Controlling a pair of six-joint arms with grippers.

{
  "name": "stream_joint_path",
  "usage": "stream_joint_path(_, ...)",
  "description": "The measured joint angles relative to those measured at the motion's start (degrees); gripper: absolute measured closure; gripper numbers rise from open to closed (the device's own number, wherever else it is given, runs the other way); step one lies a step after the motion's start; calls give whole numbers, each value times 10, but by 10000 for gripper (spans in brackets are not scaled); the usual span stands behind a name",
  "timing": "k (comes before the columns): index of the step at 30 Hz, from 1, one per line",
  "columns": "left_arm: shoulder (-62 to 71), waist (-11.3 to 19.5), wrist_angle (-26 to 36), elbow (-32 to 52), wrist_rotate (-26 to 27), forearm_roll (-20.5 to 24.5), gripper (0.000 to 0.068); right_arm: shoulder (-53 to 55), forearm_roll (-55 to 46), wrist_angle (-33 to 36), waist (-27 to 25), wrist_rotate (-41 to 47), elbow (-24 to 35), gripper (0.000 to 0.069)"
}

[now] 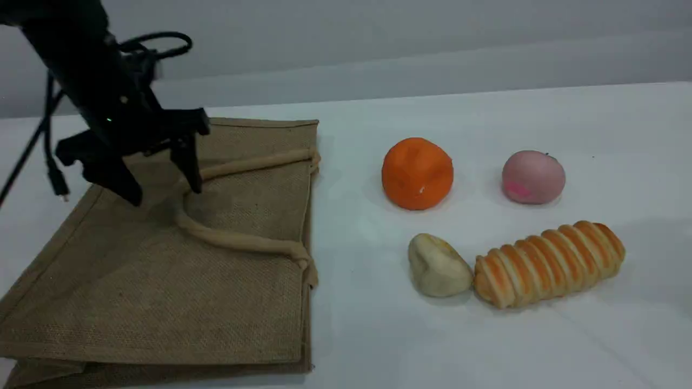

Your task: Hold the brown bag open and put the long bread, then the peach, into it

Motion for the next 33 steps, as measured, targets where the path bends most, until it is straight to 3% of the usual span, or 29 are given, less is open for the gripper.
stream_joint_path(11, 41, -30, 9, -49, 1, 2, 127, 0, -1, 1, 0, 0, 0, 174)
stream_joint_path(21, 46, -31, 11, -49, 1, 3, 328, 0, -2, 1, 0, 0, 0, 174)
stream_joint_path(33, 64, -31, 27, -49, 22, 2, 493, 0, -2, 4, 0, 0, 0, 174)
